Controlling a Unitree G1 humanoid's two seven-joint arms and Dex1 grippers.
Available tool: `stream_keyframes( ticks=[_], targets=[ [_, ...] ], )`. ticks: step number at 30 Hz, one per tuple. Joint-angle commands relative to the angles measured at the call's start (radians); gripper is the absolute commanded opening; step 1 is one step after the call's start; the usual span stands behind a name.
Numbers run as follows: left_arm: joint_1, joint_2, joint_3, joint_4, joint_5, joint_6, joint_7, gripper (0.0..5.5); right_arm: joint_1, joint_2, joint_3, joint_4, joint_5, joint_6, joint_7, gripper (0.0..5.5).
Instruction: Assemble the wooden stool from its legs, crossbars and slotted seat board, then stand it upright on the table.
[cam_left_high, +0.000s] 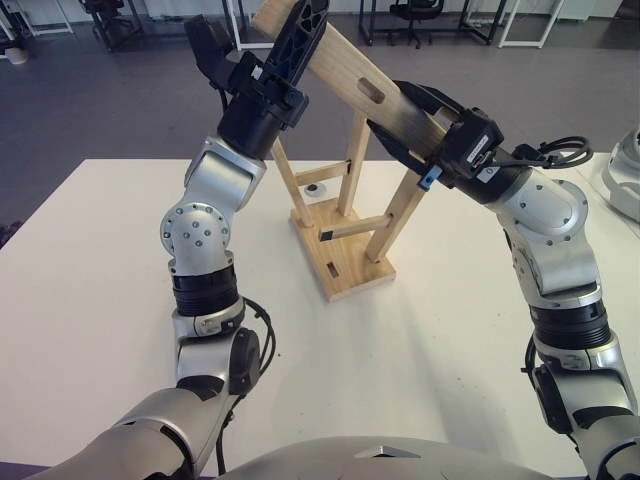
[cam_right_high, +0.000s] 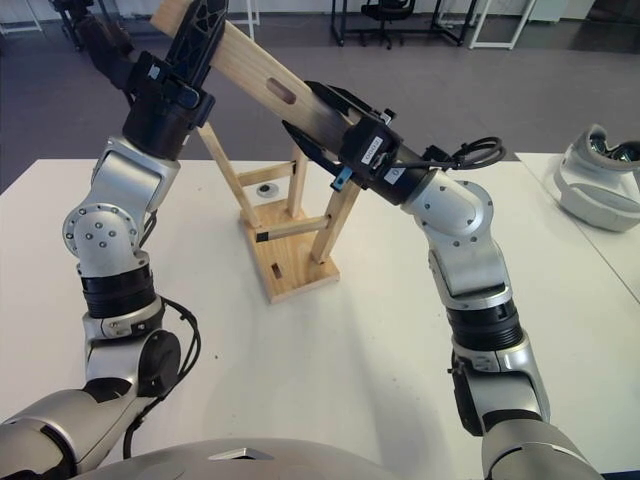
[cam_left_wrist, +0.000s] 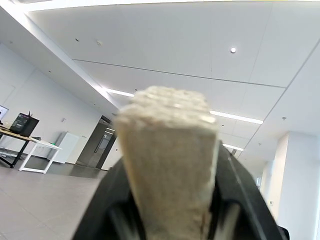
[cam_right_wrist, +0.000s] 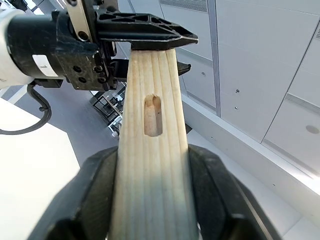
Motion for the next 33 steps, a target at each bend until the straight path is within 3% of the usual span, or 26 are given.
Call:
stream_keyframes(
  ticks=[1, 6, 9, 14, 17, 22, 27, 33],
  targets=[
    [0.007, 0.042, 0.007, -0.010, 0.038, -0.021, -0.011, 1.03, -0.035, 0.007, 0.002, 0.001, -0.030, -0.007, -0.004, 2.73],
    [0.028, 0.163, 0.085, -0.011, 0.102, -0.056, -0.001, 1.03, -0.052, 0.009, -0.049, 0.013, -0.055, -0.014, -0.054, 3.61],
    [0.101, 0.267, 0.107, -0.065, 0.101, 0.007, -0.007, 1.03, -0.098, -0.051, -0.127, 0.160, -0.153, 0.024, -0.158, 3.82],
    [0.339, 0.372, -0.006, -0.197, 0.290, 0.032, 0.001, 1.03, 0.031, -0.106, -0.095, 0.440, -0.256, 0.153, -0.163, 3.82],
    [0.451, 0.278, -0.017, -0.239, 0.341, 0.014, 0.113, 1.03, 0.119, -0.012, -0.017, 0.657, -0.246, 0.085, -0.131, 3.82],
    [0.527, 0.123, 0.025, -0.220, 0.349, 0.013, 0.321, 1.03, 0.047, 0.125, 0.096, 1.107, -0.336, -0.177, -0.190, 3.82],
    [0.563, -0.003, 0.068, -0.225, 0.273, 0.035, 0.467, 1.03, 0.073, 0.159, 0.141, 1.107, -0.309, -0.372, -0.064, 3.82],
    [0.571, 0.043, 0.085, -0.252, 0.294, 0.078, 0.529, 1.03, 0.133, 0.168, 0.143, 0.988, -0.289, -0.392, -0.017, 3.82]
  ],
)
